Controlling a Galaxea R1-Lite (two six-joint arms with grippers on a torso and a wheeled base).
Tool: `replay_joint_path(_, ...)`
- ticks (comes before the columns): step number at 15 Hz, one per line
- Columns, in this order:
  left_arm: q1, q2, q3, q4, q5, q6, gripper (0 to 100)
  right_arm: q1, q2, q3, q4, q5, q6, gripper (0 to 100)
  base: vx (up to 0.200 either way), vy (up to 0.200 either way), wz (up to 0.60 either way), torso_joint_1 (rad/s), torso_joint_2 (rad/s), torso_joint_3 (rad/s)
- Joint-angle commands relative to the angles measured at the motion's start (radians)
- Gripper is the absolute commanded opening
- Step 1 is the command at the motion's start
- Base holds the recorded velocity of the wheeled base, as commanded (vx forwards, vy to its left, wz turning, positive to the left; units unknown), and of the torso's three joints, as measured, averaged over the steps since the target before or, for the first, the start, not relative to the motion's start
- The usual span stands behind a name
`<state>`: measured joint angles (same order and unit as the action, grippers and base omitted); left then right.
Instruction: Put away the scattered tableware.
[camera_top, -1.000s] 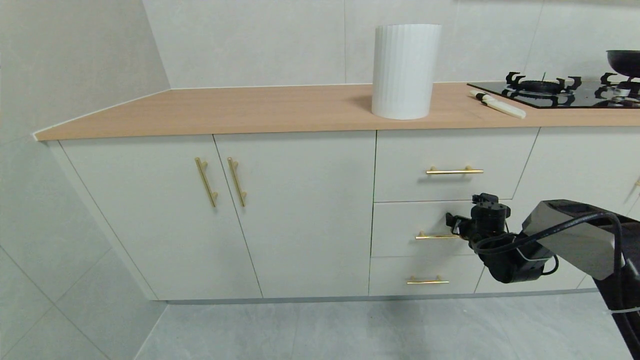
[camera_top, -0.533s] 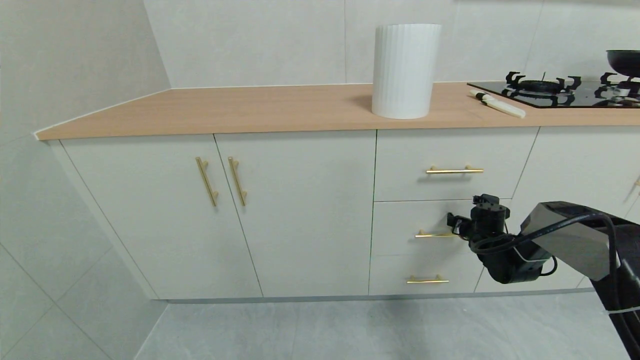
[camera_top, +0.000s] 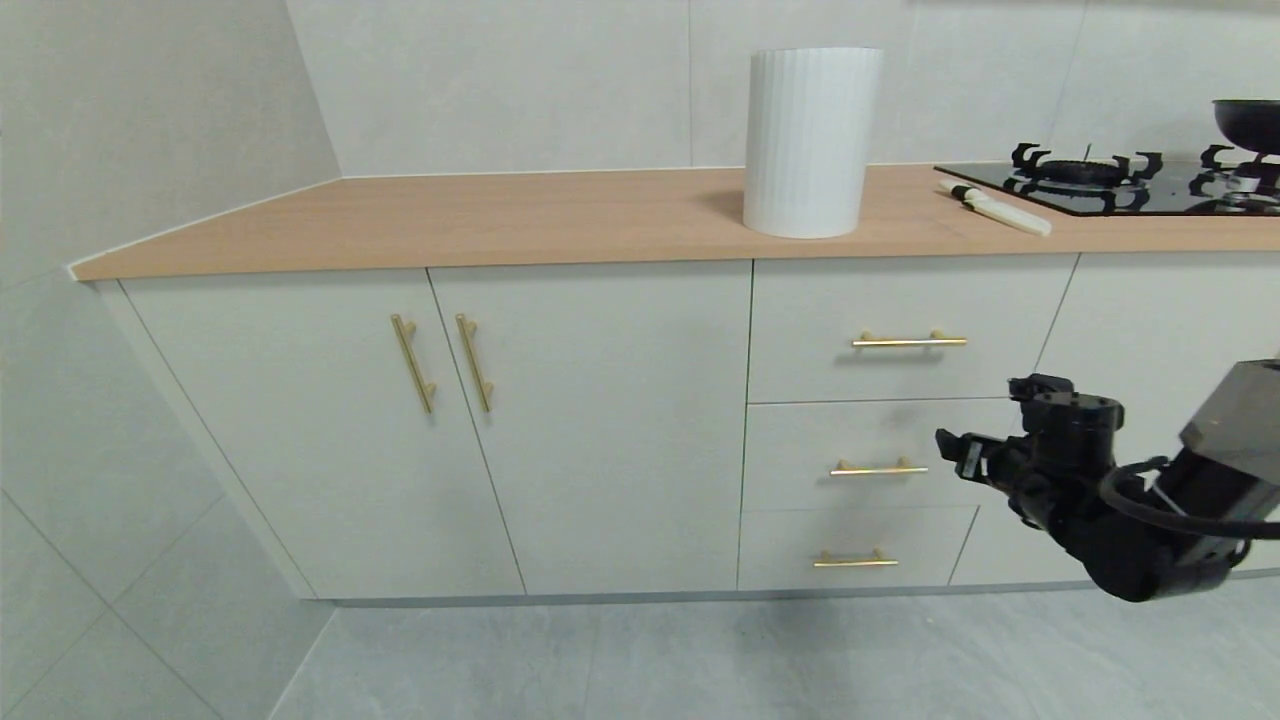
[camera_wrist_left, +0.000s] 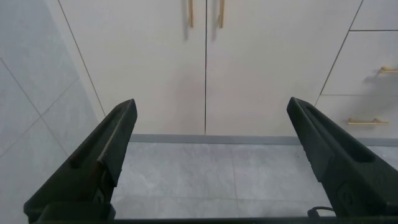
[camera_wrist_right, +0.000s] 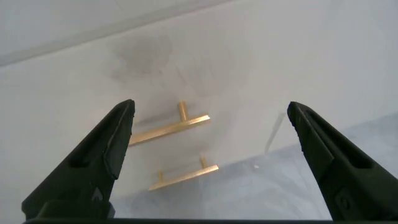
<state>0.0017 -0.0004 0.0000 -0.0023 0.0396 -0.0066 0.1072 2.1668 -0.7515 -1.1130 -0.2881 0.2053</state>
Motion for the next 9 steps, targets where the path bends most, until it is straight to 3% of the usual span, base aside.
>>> replay_joint_path(1,0.0,0.0,0.0,0.001,0.0,0.0,100,0.028,-0.389,0.297,-0.005,0.017,-0.057,100,0.0,0.0,0.0,0.0,0.0,0.0)
replay_joint_path(7,0.0,0.0,0.0,0.001,0.0,0.0,100,0.06,-0.978,0.561,0.013,0.01,-0.138,100,0.0,0.0,0.0,0.0,0.0,0.0)
replay_joint_path(9,0.0,0.0,0.0,-0.001,0.0,0.0,100,0.058,-1.223,0.597,0.13,0.004,-0.187,100,0.0,0.0,0.0,0.0,0.0,0.0)
